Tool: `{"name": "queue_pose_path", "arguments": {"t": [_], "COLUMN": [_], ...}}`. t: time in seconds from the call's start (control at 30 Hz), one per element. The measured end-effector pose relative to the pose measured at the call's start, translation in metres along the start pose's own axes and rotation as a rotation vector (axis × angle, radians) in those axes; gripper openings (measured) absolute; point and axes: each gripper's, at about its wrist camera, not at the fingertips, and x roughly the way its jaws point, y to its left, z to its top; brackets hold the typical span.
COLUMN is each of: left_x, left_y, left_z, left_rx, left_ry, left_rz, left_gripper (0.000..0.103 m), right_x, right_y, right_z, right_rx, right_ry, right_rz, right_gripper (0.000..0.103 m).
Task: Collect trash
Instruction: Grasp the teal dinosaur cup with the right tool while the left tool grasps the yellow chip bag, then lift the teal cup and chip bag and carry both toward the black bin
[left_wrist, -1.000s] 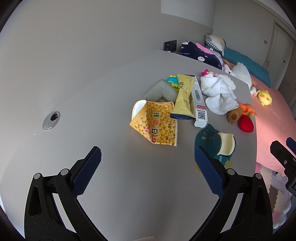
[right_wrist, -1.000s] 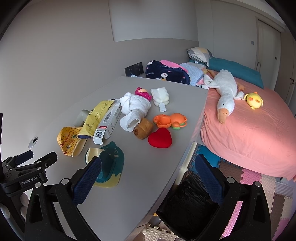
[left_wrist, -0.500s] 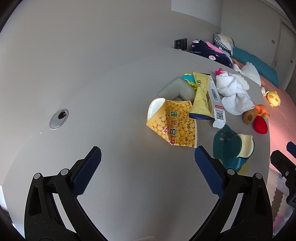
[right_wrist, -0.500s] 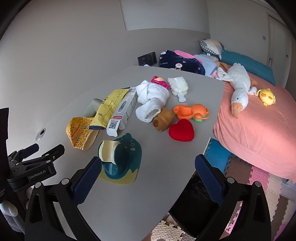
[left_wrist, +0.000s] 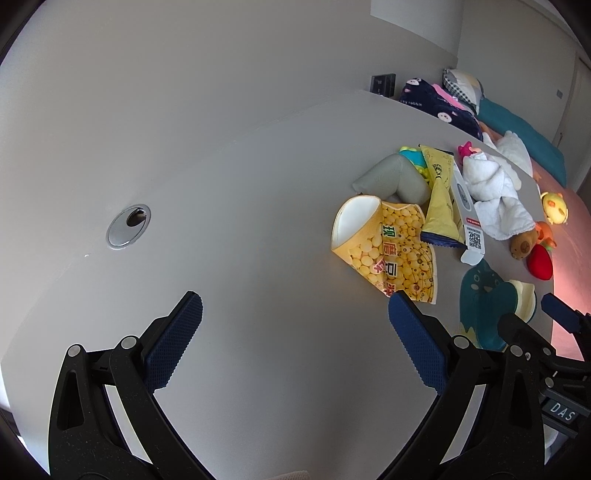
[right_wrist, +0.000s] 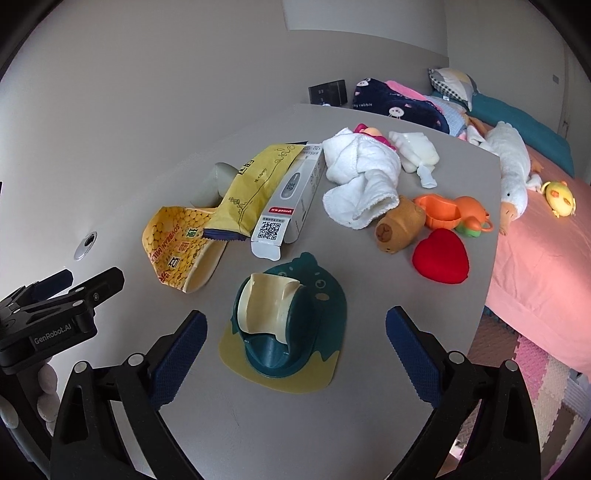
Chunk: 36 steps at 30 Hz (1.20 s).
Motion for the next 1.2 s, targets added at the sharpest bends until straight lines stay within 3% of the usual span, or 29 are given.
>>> {"name": "queue_pose_path", "arguments": {"t": [0.1,0.23,0.3,0.4,0.6,0.77,0.9,1.0,1.13,1.2], "left_x": [0.005,0.014,0.020,0.027,0.039,0.053,0.061,0.062,0.063,0.063], "left_y": [-0.003,-0.005,-0.006,-0.006,-0.005,-0.006,-0.008,-0.010,-0.011,-0.012], "left_z": [0.003,0.009,0.012,0.017,0.024,0.033,0.037,0.042,0.047,0.046], "left_rx": [0.013,0.011,0.008,-0.002,-0.022,-0.034,-0.030,-0.022,-0.024,-0.028], "left_ry": [0.006,0.017,0.024,0.034,0.018,0.039,0.053,0.043,0.008,-0.008], "left_rz": [-0.010,-0.019,-0.023,-0.035,-0.080,-0.075,-0.079,-0.081,-0.093,-0.086], "left_gripper": [0.097,0.097,0.097,0.097,0.097,0.082,0.077,0.065,0.037,0.036], "right_x": [0.013,0.021,0.021,0.020,0.018,0.013,0.007,0.002,-0.005,-0.008], "right_y": [0.001,-0.002,-0.004,-0.007,-0.011,-0.015,-0.020,-0.025,-0.029,-0.032], "right_z": [0.002,0.004,0.006,0.009,0.014,0.020,0.024,0.026,0.027,0.027], "right_rx": [0.005,0.016,0.020,0.012,0.027,0.025,0.032,0.042,0.043,0.043], "right_ry": [0.022,0.025,0.014,0.005,-0.007,-0.024,-0.040,-0.051,-0.063,-0.066], "right_rz": [-0.008,-0.002,0.007,0.006,0.048,0.055,0.053,0.053,0.054,0.052], "right_gripper": [0.083,0.062,0.045,0.038,0.037,0.037,0.037,0.037,0.037,0.037]}}
